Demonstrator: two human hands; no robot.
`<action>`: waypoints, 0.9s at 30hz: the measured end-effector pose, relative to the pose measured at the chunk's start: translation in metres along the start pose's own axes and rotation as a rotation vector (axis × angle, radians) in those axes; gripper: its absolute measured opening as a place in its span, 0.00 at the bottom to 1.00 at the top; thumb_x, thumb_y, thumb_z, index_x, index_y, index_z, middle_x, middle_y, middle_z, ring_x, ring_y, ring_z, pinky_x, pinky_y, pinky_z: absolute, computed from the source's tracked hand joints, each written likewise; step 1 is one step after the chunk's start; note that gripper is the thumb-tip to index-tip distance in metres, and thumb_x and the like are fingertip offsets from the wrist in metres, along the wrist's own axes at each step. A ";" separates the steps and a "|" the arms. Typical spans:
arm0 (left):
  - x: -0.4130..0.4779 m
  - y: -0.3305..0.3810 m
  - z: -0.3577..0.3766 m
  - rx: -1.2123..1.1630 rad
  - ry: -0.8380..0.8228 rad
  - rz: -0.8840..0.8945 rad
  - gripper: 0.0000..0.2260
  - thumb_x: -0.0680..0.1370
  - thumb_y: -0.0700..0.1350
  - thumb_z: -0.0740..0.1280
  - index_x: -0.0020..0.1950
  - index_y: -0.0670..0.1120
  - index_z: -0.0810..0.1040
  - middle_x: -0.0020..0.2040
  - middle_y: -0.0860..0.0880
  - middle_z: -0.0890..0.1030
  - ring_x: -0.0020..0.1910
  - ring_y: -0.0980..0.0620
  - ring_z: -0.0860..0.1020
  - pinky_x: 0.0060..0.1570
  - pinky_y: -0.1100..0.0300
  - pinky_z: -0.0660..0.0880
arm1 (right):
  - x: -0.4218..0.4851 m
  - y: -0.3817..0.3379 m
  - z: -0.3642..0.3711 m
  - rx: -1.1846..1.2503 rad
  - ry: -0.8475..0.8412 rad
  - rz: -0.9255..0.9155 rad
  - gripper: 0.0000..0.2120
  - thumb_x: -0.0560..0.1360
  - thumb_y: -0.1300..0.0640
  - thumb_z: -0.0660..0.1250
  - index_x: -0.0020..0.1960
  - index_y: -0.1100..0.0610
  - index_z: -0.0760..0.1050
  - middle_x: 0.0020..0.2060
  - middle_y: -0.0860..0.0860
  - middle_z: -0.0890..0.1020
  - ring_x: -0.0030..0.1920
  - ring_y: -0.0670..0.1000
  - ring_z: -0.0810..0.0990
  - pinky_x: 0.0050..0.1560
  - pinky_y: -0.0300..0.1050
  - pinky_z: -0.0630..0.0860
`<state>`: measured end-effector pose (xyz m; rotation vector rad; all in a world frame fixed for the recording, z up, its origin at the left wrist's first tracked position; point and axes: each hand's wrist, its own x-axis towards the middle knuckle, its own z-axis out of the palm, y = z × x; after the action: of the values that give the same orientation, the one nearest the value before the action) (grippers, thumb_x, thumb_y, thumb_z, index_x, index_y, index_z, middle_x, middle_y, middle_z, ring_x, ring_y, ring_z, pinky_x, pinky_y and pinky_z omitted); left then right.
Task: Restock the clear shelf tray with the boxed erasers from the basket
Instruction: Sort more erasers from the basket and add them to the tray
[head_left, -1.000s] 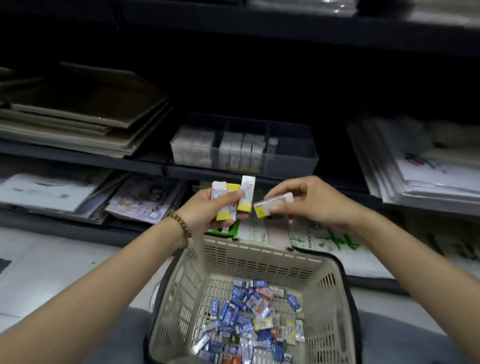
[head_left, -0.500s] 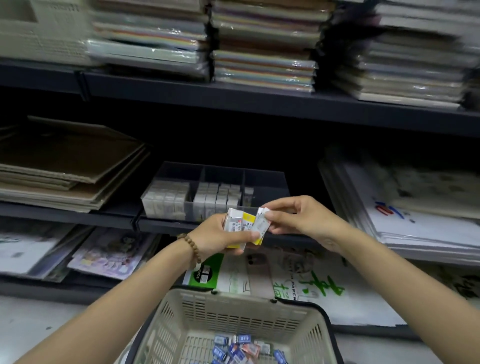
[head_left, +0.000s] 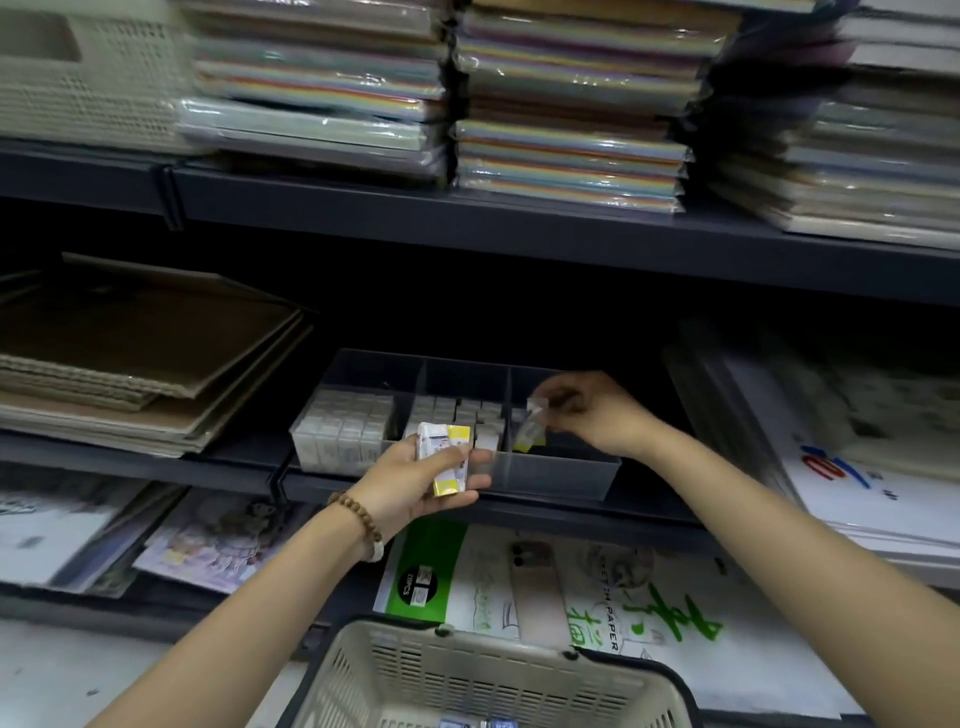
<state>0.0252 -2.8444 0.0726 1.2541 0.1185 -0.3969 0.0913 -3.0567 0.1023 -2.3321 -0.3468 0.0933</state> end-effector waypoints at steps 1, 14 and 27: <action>0.001 0.000 -0.001 -0.005 -0.005 0.001 0.13 0.78 0.39 0.63 0.62 0.38 0.71 0.51 0.43 0.84 0.45 0.47 0.84 0.36 0.62 0.80 | 0.002 0.002 0.006 -0.043 0.004 -0.006 0.13 0.75 0.59 0.68 0.58 0.61 0.76 0.53 0.58 0.79 0.51 0.56 0.80 0.56 0.49 0.77; 0.003 -0.014 0.001 -0.026 0.059 -0.015 0.14 0.72 0.38 0.71 0.56 0.38 0.76 0.50 0.42 0.83 0.47 0.47 0.83 0.35 0.64 0.79 | -0.006 0.014 0.023 0.131 0.050 0.071 0.13 0.75 0.65 0.67 0.59 0.63 0.74 0.54 0.60 0.79 0.54 0.54 0.79 0.48 0.41 0.77; 0.002 -0.020 0.032 -0.104 0.065 0.075 0.10 0.72 0.39 0.72 0.52 0.40 0.78 0.44 0.44 0.84 0.43 0.50 0.84 0.37 0.64 0.79 | -0.046 -0.012 0.012 0.292 0.021 -0.044 0.08 0.76 0.51 0.65 0.52 0.53 0.79 0.49 0.49 0.82 0.48 0.45 0.80 0.44 0.38 0.78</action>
<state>0.0158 -2.8803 0.0637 1.1660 0.1457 -0.2819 0.0418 -3.0529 0.1007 -2.0343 -0.3492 0.0913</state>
